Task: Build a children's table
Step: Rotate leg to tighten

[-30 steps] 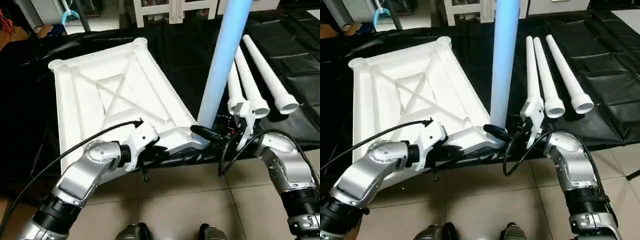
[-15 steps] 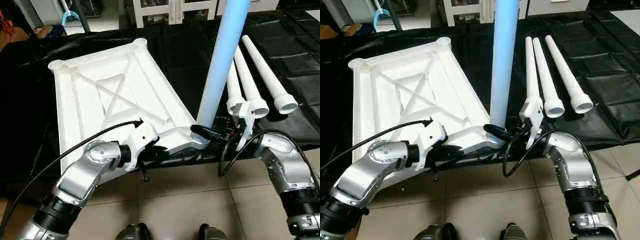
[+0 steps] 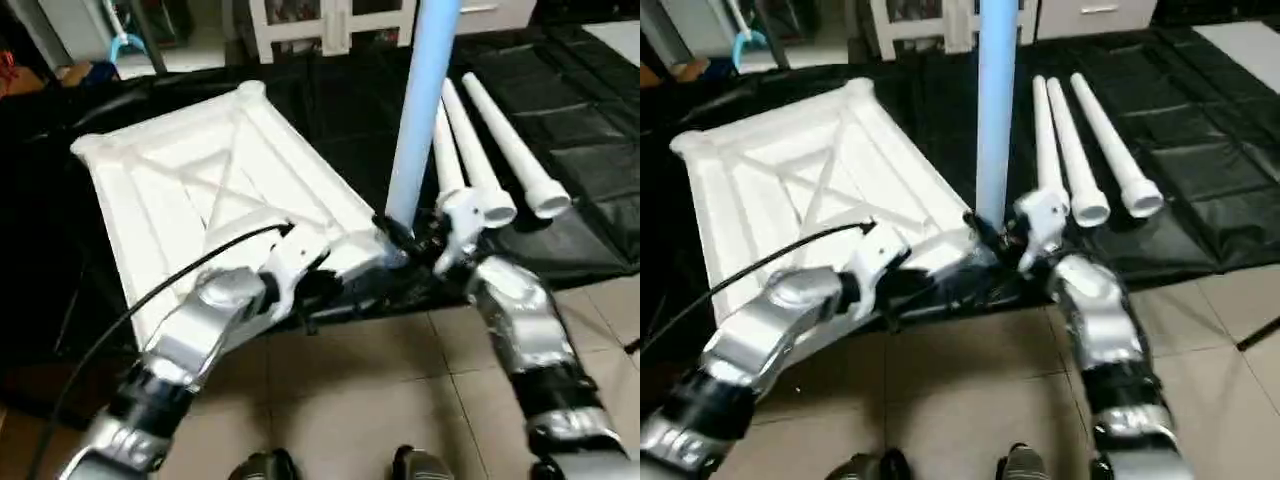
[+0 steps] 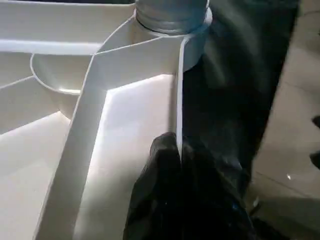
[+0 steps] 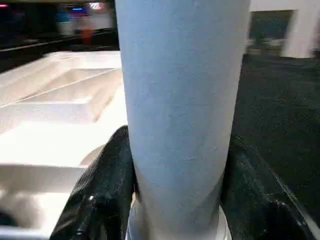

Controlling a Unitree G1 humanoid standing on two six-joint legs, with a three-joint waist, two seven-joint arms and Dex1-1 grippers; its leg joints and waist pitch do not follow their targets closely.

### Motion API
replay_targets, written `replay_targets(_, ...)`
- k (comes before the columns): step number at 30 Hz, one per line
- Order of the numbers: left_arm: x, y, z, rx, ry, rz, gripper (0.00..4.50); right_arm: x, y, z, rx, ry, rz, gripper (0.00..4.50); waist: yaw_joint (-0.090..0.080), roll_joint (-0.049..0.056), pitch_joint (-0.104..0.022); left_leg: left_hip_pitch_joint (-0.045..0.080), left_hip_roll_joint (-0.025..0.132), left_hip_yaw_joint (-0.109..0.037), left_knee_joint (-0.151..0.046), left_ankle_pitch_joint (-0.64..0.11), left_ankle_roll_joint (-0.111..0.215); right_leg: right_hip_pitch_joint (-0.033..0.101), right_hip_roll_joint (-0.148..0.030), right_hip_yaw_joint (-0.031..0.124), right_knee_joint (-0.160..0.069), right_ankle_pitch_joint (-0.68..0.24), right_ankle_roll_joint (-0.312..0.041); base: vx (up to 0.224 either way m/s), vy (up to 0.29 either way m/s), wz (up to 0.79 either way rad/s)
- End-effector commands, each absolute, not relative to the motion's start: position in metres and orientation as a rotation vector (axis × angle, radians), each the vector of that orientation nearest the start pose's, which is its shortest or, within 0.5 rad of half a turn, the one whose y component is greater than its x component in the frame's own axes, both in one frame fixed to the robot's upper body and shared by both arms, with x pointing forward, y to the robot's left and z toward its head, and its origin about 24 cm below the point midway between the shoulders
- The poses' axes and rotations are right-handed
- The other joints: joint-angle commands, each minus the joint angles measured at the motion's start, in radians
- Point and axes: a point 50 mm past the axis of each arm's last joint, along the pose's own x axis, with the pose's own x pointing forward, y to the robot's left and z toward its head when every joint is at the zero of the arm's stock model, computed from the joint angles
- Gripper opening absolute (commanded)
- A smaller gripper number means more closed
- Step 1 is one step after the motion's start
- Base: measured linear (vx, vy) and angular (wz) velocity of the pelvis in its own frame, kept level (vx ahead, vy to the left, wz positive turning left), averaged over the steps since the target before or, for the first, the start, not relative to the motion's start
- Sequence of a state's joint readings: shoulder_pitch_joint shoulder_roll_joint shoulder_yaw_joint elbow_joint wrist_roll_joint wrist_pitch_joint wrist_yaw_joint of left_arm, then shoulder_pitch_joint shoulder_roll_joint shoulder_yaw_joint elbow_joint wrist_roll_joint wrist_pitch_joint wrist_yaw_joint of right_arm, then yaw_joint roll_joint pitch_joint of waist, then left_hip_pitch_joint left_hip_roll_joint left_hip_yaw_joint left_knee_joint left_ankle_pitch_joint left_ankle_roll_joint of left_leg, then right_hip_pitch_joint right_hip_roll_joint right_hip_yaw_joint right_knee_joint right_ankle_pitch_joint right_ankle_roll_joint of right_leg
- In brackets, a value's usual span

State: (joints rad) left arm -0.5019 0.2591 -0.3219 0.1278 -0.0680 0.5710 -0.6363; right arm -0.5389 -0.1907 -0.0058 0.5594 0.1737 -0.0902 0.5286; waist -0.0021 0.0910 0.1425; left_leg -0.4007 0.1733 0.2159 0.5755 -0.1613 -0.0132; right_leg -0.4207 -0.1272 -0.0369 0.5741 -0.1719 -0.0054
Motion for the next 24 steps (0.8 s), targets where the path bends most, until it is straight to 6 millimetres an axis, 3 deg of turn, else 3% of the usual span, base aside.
replay_targets(1,0.320,0.083,0.078,0.290,0.375,-0.793,0.00,0.348,-0.137,0.060,-0.060,0.043,0.425,1.94,-0.003,-0.012,-0.056,0.035,0.035,-0.036,-0.089,-0.461,-0.018,0.012,-0.014,0.011,-0.087,-0.519,-0.117,0.000,0.000,0.00)
replay_targets(3,0.325,0.077,0.079,0.286,0.359,-0.741,0.00,0.352,-0.127,0.060,-0.064,0.035,0.360,1.93,-0.004,-0.015,-0.057,0.036,0.034,-0.040,-0.090,-0.476,-0.024,0.015,-0.013,0.007,-0.090,-0.518,-0.111,0.000,0.000,0.00)
replay_targets(5,0.329,0.073,0.079,0.293,0.348,-0.693,0.00,0.356,-0.120,0.060,-0.053,0.033,0.290,1.93,-0.005,-0.010,-0.058,0.036,0.033,-0.040,-0.092,-0.480,-0.024,0.014,-0.013,0.006,-0.092,-0.503,-0.108,0.000,0.000,0.00)
replay_targets(7,0.332,0.071,0.079,0.294,0.337,-0.649,0.00,0.358,-0.115,0.059,-0.047,0.025,0.233,1.93,-0.008,-0.012,-0.062,0.033,0.034,-0.040,-0.096,-0.475,-0.018,0.019,-0.011,0.002,-0.090,-0.448,-0.116,0.000,0.000,0.00)
replay_targets(9,0.332,0.071,0.079,0.294,0.333,-0.642,0.00,0.358,-0.112,0.060,-0.040,0.003,0.218,1.93,-0.008,-0.013,-0.062,0.034,0.035,-0.037,-0.096,-0.476,-0.008,0.015,-0.010,0.004,-0.090,-0.416,-0.123,0.000,0.000,0.00)
replay_targets(14,0.331,0.072,0.078,0.292,0.335,-0.637,0.00,0.358,-0.108,0.062,-0.002,-0.022,0.215,1.93,-0.005,-0.013,-0.063,0.030,0.036,-0.032,-0.094,-0.430,0.017,0.020,-0.009,0.007,-0.083,-0.344,-0.148,0.000,0.000,0.00)
replay_targets(19,0.333,0.081,0.076,0.298,0.338,-0.628,0.00,0.358,-0.097,0.077,0.058,-0.137,0.353,1.93,-0.003,-0.010,-0.066,0.026,0.038,-0.029,-0.091,-0.378,0.043,0.029,-0.011,0.008,-0.075,-0.268,-0.180,0.000,0.000,0.00)
replay_targets(20,0.332,0.082,0.076,0.302,0.337,-0.638,0.00,0.358,-0.098,0.081,0.053,-0.158,0.376,2.28,-0.003,-0.010,-0.066,0.026,0.038,-0.029,-0.091,-0.378,0.043,0.029,-0.011,0.008,-0.075,-0.268,-0.180,0.000,0.000,0.00)
replay_targets(22,0.329,0.085,0.075,0.310,0.342,-0.677,0.00,0.357,-0.105,0.088,0.051,-0.200,0.388,2.28,-0.001,-0.011,-0.069,0.026,0.038,-0.027,-0.088,-0.344,0.062,0.031,-0.012,0.009,-0.072,-0.245,-0.196,0.000,0.000,0.00)
replay_targets(24,0.324,0.087,0.073,0.318,0.347,-0.734,0.00,0.358,-0.113,0.093,0.060,-0.217,0.410,2.68,0.000,-0.012,-0.072,0.021,0.039,-0.028,-0.085,-0.299,0.081,0.038,-0.013,0.008,-0.067,-0.210,-0.206,0.000,0.000,0.00)
